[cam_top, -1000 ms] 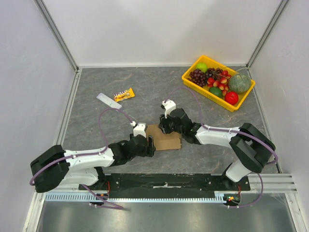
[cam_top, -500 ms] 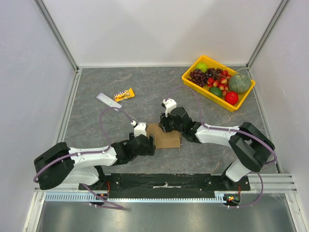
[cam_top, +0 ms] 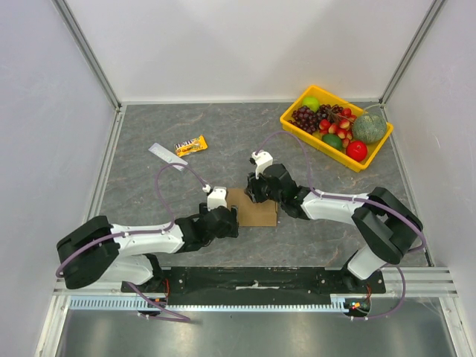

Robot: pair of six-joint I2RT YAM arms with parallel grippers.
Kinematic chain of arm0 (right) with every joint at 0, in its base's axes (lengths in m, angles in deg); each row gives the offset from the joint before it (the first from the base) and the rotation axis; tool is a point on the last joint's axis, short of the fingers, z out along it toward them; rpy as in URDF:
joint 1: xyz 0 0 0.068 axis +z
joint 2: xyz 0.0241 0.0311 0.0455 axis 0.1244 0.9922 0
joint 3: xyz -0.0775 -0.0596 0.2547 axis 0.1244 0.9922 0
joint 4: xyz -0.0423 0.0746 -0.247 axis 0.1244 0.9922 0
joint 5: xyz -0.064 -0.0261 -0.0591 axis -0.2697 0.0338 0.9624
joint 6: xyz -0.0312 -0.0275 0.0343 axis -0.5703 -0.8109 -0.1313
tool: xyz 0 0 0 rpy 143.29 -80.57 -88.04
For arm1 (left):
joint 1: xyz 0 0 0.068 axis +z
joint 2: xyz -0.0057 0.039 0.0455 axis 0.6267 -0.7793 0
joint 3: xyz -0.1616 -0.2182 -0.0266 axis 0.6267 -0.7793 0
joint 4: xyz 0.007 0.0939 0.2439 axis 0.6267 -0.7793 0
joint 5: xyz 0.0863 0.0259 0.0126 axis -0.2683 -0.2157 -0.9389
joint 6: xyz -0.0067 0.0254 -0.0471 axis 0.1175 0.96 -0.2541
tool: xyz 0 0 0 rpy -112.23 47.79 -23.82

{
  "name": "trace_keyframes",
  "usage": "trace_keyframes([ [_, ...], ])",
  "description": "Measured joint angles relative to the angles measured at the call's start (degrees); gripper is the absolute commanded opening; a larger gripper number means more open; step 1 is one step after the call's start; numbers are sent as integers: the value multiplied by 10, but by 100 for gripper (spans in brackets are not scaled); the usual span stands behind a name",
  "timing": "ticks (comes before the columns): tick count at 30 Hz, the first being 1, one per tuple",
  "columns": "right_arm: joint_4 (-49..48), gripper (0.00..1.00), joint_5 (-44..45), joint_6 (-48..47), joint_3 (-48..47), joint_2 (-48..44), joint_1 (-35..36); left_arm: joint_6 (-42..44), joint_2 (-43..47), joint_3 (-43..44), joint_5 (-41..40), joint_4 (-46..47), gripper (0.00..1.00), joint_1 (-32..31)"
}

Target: Fold the paper box

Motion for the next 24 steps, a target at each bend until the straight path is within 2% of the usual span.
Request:
trace_keyframes([
  [8,-2,40,-4,3,-2,3,-2,-3,5,7,3,-15,83,0],
  [17,-2,40,-9,4,-5,5,-6,-2,134,-3,2,-71,84,0],
  [24,0,40,-10,7,-7,6,-9,-2,148,-5,1,-93,82,0],
])
